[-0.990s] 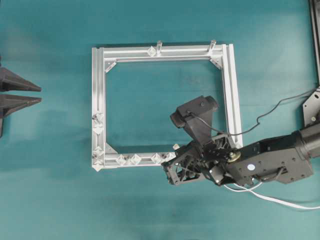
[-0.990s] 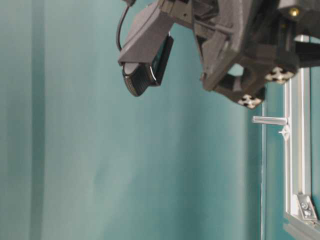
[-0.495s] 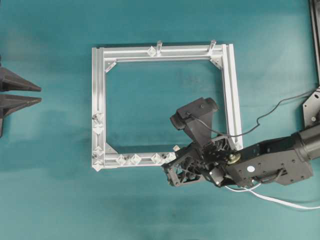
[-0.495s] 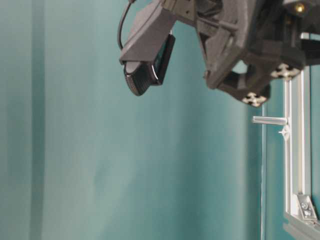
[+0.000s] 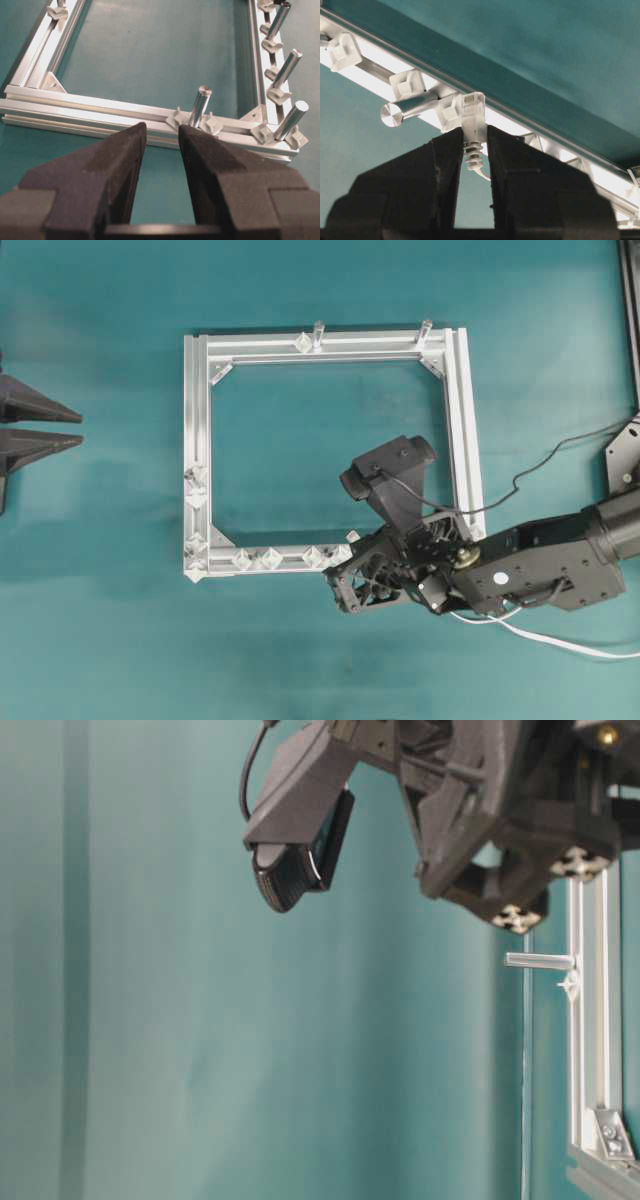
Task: Move the cable alternately left and right between 8 closely spaced pins so it hooks onto each one.
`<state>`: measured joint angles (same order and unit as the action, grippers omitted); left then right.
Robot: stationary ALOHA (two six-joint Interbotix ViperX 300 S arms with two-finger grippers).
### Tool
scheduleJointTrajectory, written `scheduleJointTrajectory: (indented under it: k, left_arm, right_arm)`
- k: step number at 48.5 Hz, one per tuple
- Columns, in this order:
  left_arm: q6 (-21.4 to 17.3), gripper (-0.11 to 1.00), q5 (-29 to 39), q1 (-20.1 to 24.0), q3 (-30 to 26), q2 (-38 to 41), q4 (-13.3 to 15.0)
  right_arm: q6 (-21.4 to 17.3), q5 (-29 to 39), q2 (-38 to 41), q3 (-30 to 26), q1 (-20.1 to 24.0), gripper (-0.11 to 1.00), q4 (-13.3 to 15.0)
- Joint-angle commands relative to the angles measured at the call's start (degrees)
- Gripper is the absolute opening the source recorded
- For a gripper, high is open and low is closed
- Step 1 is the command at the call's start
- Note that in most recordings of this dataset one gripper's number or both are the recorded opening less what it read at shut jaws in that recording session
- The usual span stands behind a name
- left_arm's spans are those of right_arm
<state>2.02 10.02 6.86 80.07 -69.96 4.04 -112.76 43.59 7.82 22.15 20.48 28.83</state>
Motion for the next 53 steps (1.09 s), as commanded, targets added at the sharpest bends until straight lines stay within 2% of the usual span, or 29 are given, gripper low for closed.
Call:
scheduleJointTrajectory:
  k: [1, 17, 40, 53]
  left_arm:
    - [0.0, 0.36, -0.26, -0.09, -0.53, 0.35, -0.18]
    - [0.0, 0.36, -0.26, -0.09, -0.7, 0.35, -0.18]
    - [0.0, 0.36, -0.26, -0.09, -0.88, 0.35, -0.18]
    - [0.0, 0.36, -0.26, -0.09, -0.97, 0.35, -0.18]
  right_arm:
    - [-0.09, 0.09, -0.88, -1.23, 0.44, 0.18, 0.0]
    - [-0.62, 0.35, -0.79, -1.85, 2.2, 0.18, 0.0]
    - [-8.53, 2.29, -0.7, -1.85, 7.73, 0.18, -0.09]
    - [-9.84, 2.29, 0.35, -2.99, 9.23, 0.18, -0.09]
